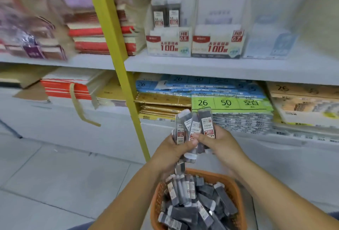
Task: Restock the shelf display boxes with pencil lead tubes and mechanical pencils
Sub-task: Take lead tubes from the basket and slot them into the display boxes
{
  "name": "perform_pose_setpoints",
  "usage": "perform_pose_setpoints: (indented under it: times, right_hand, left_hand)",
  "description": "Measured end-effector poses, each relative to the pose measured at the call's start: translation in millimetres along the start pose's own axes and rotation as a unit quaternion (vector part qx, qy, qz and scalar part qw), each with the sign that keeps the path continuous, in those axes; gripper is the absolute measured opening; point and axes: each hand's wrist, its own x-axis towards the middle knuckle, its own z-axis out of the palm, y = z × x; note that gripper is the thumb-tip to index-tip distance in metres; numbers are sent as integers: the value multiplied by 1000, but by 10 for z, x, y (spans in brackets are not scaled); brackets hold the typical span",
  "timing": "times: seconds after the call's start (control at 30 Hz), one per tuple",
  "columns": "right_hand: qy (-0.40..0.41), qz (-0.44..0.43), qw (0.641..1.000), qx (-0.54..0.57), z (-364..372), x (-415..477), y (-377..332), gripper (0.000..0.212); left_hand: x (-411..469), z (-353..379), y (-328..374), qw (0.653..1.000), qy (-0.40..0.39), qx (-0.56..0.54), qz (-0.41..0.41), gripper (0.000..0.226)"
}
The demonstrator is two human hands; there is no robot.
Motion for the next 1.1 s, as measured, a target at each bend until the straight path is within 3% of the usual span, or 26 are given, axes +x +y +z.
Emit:
perform_pose_setpoints:
  times: [0.17,0.33,0.43,0.53,0.67,0.77,0.87,1.0,1.1]
  right_hand:
    - [-29,-37,998,52,95,4,-701,20]
    - [-191,-60,976,89,17,151,-1311,28]
    - [-115,-99,988,-4,-49,270,-1484,26]
    - [-62,-129,985,-98,-97,363,-1455,24]
    - [-63,-140,986,-62,-141,356,-1431,34]
    - [15,-173,982,-79,-160,335,-1451,31]
    - [49,-218,970,-101,-176,308,-1474,26]
    - [68,-291,947,-117,-212,333,-1839,36]
    - [139,-399,891,-164,-251,541,-2337,30]
  left_hand:
    - [-151,-34,703,998,8,-1,58,54]
    - [-150,-119,1283,990,20,-52,130,32]
    - [-87,-190,1454,984,53,-51,161,24]
    - [-9,-260,1507,978,85,-72,175,38]
    - [58,-300,1567,973,105,-79,191,34]
    - [74,-329,1605,971,115,-78,197,33]
    - [69,-357,1629,969,117,-85,202,42]
    - [89,-397,1722,959,131,-119,222,32]
    - [130,-416,1821,951,149,-131,235,49]
